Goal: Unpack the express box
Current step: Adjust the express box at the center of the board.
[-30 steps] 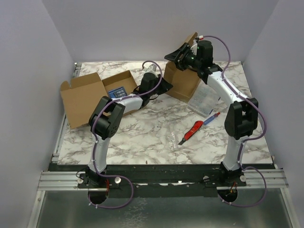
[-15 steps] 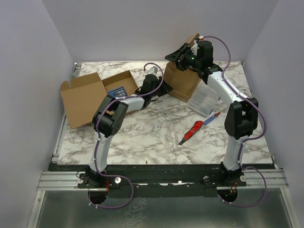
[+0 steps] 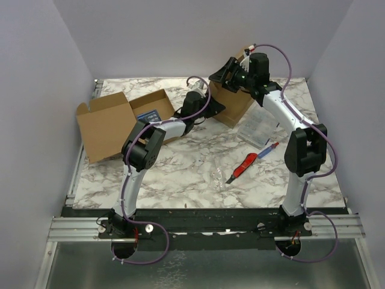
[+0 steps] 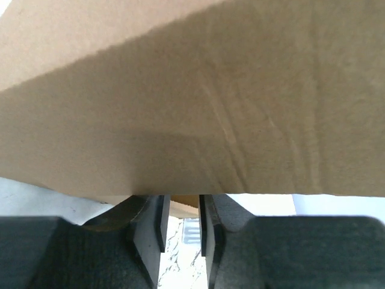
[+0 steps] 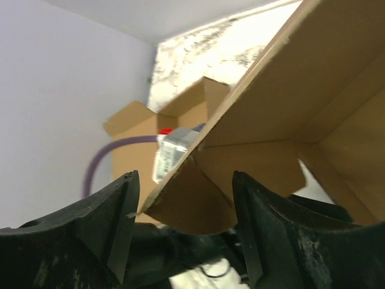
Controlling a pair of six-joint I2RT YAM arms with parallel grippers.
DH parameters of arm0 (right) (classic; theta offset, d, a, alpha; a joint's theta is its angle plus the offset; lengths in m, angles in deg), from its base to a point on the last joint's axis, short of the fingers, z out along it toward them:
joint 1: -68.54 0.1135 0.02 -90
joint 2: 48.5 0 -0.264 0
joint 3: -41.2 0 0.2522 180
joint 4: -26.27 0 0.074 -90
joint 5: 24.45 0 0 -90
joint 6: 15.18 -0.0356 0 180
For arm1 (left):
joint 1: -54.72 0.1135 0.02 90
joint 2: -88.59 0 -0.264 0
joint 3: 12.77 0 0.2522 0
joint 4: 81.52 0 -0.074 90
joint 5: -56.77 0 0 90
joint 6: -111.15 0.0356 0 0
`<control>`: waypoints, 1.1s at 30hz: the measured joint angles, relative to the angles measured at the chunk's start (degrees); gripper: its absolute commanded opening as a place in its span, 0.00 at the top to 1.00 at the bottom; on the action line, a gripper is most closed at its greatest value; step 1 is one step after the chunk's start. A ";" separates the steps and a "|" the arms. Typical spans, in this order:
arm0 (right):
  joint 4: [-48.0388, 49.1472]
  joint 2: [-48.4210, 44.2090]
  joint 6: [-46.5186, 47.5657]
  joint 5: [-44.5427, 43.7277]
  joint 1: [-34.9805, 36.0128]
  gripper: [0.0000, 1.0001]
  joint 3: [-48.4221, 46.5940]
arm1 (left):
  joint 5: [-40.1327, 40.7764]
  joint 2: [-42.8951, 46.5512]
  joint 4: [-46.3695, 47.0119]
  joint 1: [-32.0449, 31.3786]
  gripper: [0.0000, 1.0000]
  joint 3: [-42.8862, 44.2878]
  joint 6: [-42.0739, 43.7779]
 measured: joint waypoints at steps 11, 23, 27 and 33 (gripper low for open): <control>-9.75 0.66 30.01 -0.11 1.07 0.29 -2.38 | -4.70 3.17 1.05 0.66 0.52 -7.34 -0.20; -15.08 2.19 47.78 -11.52 7.04 0.47 -7.87 | -7.52 13.81 1.25 6.32 0.73 -18.78 -0.57; -15.34 2.75 48.78 -11.93 7.02 0.50 -10.60 | -5.01 14.16 1.62 8.35 0.80 -18.49 -0.72; -15.80 4.96 49.57 -11.91 6.97 0.52 -14.73 | -3.72 8.31 1.20 8.61 0.83 -10.43 -0.63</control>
